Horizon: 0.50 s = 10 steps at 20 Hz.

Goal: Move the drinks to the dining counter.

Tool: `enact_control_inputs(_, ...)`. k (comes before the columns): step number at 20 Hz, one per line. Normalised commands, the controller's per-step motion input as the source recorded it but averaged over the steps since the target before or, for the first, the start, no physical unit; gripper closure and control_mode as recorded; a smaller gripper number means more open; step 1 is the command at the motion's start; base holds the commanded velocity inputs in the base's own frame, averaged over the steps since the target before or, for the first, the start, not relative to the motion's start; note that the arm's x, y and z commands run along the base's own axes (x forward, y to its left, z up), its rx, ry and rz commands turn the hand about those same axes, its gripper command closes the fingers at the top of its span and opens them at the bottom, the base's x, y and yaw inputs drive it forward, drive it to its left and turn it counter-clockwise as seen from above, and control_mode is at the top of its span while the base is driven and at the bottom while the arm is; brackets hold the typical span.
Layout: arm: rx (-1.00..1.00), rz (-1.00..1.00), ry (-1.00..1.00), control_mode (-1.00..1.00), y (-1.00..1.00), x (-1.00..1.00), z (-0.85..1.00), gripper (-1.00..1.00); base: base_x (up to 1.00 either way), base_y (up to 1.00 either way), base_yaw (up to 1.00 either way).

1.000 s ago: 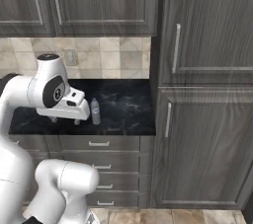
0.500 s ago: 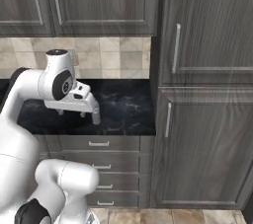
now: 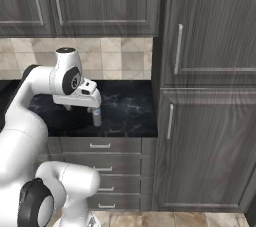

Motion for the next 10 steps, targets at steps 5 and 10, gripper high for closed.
enact_control_inputs(5,-0.01,0.00,0.00,-1.00,0.00,0.35,-0.18,-1.00,0.00,0.00,0.00)
enact_control_inputs(10,-0.02,0.00,0.00,-1.00,0.00,0.22,-0.19,-1.00,0.00,0.00,0.00)
